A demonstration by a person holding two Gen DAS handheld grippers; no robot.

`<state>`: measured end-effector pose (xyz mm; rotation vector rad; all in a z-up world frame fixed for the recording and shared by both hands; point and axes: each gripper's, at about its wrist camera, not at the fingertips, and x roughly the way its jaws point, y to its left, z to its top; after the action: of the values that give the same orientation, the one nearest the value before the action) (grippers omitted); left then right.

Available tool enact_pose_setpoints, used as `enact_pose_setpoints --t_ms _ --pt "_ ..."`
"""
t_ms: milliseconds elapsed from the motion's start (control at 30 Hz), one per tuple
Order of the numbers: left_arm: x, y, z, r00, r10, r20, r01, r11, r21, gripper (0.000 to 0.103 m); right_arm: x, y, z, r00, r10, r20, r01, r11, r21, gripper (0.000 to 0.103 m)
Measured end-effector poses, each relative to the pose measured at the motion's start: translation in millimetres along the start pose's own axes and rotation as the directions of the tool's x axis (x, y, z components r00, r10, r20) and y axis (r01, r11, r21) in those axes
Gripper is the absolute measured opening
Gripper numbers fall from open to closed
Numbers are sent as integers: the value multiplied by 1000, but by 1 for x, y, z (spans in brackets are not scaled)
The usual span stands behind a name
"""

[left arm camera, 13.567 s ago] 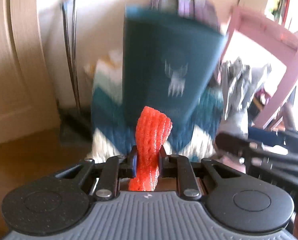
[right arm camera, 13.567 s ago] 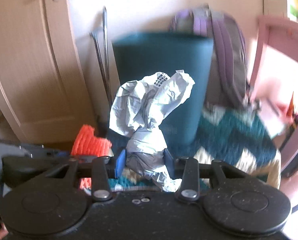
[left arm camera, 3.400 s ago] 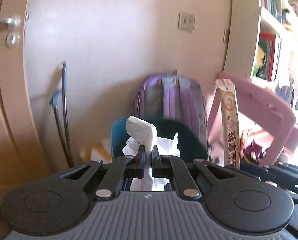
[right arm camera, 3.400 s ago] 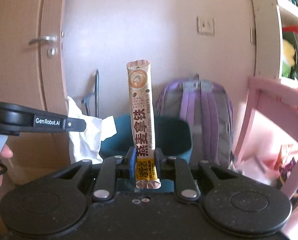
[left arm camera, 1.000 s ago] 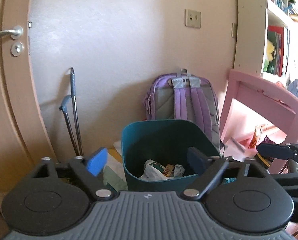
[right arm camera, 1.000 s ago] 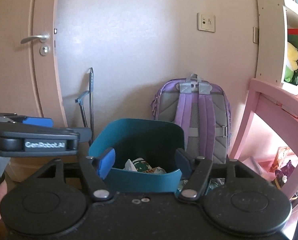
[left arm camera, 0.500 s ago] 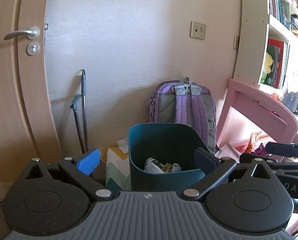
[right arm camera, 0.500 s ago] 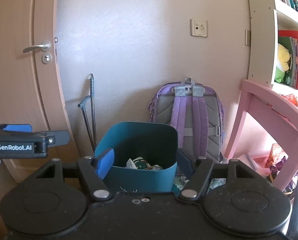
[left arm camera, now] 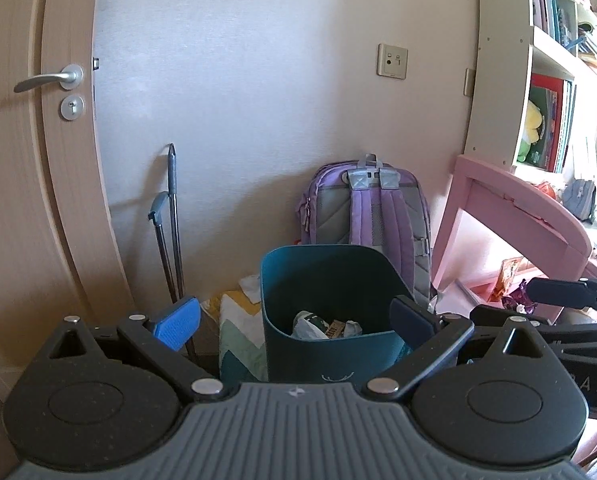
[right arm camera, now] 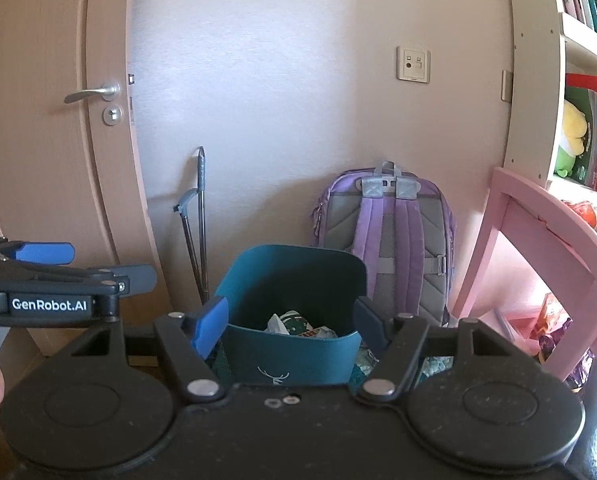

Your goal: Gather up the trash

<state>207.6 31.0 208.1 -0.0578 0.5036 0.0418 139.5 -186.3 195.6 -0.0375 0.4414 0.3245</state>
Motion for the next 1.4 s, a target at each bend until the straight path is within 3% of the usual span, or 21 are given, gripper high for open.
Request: enact_pose_setpoints --t_ms 1400 --pt "-5 -7 -11 999 -11 33 10 999 35 102 0 -8 -11 1000 -1 -25 2 999 40 69"
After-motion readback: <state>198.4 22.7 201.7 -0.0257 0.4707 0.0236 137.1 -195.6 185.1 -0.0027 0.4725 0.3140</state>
